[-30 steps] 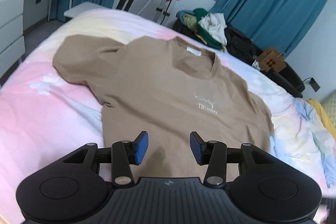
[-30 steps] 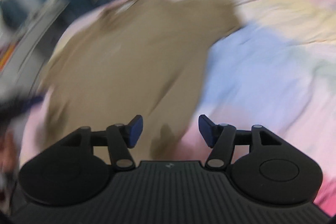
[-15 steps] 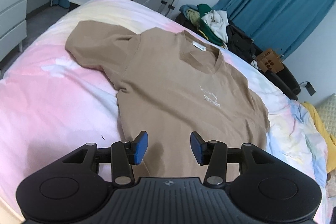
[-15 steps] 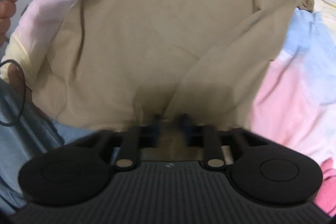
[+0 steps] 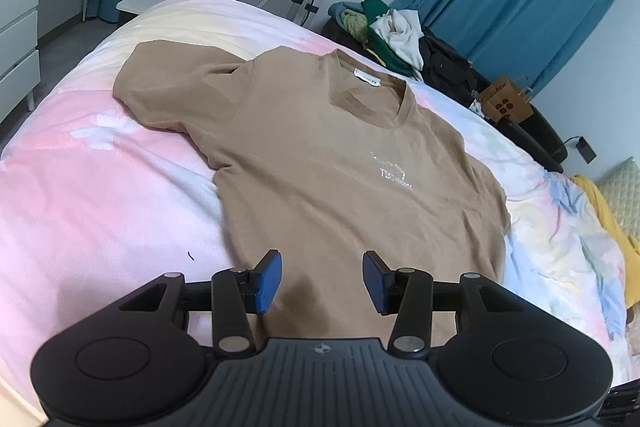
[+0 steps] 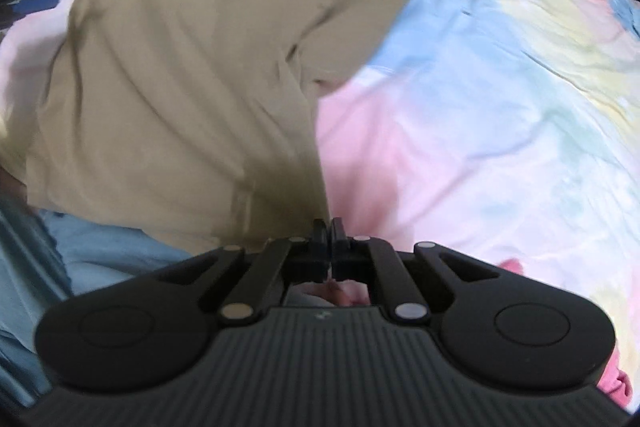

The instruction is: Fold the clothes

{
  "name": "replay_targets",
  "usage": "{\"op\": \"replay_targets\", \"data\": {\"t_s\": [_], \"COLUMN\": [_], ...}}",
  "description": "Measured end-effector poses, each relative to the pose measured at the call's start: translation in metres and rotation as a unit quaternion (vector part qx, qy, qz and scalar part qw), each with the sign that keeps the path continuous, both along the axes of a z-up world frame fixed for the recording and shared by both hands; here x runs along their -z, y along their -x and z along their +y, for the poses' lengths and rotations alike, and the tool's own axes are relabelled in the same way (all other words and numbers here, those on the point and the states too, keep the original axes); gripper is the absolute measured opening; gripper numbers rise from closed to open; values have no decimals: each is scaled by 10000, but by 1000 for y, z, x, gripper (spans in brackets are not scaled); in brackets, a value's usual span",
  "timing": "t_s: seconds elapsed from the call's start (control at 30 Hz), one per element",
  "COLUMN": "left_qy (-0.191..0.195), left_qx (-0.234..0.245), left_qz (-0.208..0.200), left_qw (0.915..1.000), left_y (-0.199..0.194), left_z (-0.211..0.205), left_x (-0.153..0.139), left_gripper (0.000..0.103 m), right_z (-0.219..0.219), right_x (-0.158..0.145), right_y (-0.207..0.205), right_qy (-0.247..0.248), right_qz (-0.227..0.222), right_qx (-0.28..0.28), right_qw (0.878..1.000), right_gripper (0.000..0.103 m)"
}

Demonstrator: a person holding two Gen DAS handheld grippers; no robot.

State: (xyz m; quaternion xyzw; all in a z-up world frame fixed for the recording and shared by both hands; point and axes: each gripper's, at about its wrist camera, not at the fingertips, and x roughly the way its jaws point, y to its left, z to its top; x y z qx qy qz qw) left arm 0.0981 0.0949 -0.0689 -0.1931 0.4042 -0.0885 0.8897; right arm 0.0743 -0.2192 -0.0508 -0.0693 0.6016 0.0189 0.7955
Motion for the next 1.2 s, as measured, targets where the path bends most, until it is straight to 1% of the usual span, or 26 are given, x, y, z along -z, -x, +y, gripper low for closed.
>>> {"op": "replay_targets", "data": {"t_s": [0.07, 0.17, 0.23, 0.3, 0.33, 0.4, 0.47, 0.5, 0.53, 0.57, 0.63, 0.7, 0.73, 0.77, 0.8, 0.83, 0.87, 0.97, 1.03, 1.1, 1.17, 1.2], "left_qy": [-30, -86, -119, -159, -183, -268, -410, -474, -530, -587, -703, -845, -905, -947, -989, -1030, -1072, -1197, -1280, -1363, -1424, -1420], "left_qx": [-5, -15, -25, -27, -27, -21, -24, -20, -11, -2, 13, 4, 2, 7, 13, 18, 23, 38, 49, 59, 64, 59], "left_qz": [34, 81, 112, 136, 147, 118, 31, -23, -89, -156, -279, -361, -396, -429, -462, -495, -528, -626, -692, -758, -785, -735], "left_qw": [10000, 9999, 9999, 9998, 9997, 9996, 9992, 9989, 9986, 9982, 9971, 9958, 9951, 9946, 9940, 9934, 9928, 9908, 9893, 9878, 9867, 9871], "left_y": [-1, -1, -1, 0, 0, 1, 1, 2, 2, 3, 4, 4, 4, 2, 1, -1, -2, -7, -10, -13, -17, -21], "left_z": [-1, -2, -3, -3, -3, -6, -11, -13, -15, -17, -21, -24, -26, -28, -30, -32, -34, -40, -44, -48, -52, -53], "left_x": [2, 4, 5, 7, 7, 7, 5, 4, 3, 2, -1, -1, -2, -2, -1, -1, -1, -1, -1, -1, 1, 4], "left_gripper": [47, 48, 48, 48, 49, 51, 53, 54, 56, 57, 61, 63, 66, 68, 72, 78, 80, 84, 92, 95, 96, 96], "right_z": [-10, -10, -4, -2, -8, -21, -32, -37, -44, -51, -66, -84, -98, -108, -118, -127, -137, -158, -164, -172, -180, -185], "right_x": [2, 14, 19, 15, 8, -6, -19, -24, -28, -30, -25, -7, 5, 21, 37, 54, 72, 110, 123, 132, 140, 144], "right_y": [1, 8, 11, 11, 8, 2, -7, -13, -19, -27, -46, -68, -81, -95, -108, -121, -134, -165, -183, -200, -213, -219], "right_qy": [-103, -469, -592, -675, -856, -1227, -1587, -1761, -1915, -2064, -2434, -2887, -3102, -3260, -3410, -3507, -3598, -3800, -3775, -3739, -3770, -3799], "right_qz": [75, 439, 511, 402, 247, -73, -469, -709, -980, -1264, -1760, -2198, -2307, -2343, -2373, -2338, -2298, -2201, -2420, -2743, -3045, -3147], "right_qx": [80, -172, -317, -320, -180, 111, 396, 534, 685, 877, 1331, 1970, 2304, 2622, 2935, 3235, 3530, 3966, 3798, 3680, 3666, 3642], "right_qw": [9999, 9978, 9964, 9964, 9959, 9924, 9854, 9804, 9742, 9663, 9445, 9108, 8930, 8776, 8610, 8472, 8326, 8062, 8091, 8059, 7942, 7899], "right_gripper": [4, 5, 6, 7, 8, 14, 52, 59, 64, 64, 64, 64, 64, 64, 64, 64, 66, 66, 65, 65, 65, 65]}}
